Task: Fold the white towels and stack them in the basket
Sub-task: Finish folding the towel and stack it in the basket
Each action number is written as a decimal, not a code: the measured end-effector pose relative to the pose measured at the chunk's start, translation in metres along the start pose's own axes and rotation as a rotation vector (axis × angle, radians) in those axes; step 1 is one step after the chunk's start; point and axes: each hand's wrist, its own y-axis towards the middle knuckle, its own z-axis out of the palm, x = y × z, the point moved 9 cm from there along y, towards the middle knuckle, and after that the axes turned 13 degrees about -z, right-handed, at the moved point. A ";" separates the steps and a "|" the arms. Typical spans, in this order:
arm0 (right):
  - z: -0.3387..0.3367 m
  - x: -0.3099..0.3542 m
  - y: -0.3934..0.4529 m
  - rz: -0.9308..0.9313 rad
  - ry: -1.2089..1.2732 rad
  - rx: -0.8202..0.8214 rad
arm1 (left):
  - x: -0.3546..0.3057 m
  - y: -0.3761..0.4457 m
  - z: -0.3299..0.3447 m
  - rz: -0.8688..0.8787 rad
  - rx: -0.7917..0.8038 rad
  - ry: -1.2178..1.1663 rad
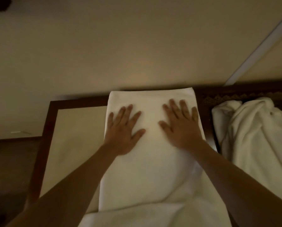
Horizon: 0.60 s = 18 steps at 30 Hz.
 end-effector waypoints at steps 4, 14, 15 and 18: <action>-0.010 -0.071 -0.016 0.402 0.051 0.089 | 0.057 0.016 -0.007 -0.298 0.093 0.044; -0.044 0.079 -0.203 0.489 0.319 -0.402 | 0.076 -0.206 -0.016 -0.161 0.271 -0.599; -0.042 0.100 -0.223 0.481 0.346 -0.409 | 0.085 -0.231 -0.012 -0.152 0.315 -0.544; -0.017 0.140 -0.255 0.477 0.648 -0.338 | 0.105 -0.268 0.007 -0.188 0.405 -0.325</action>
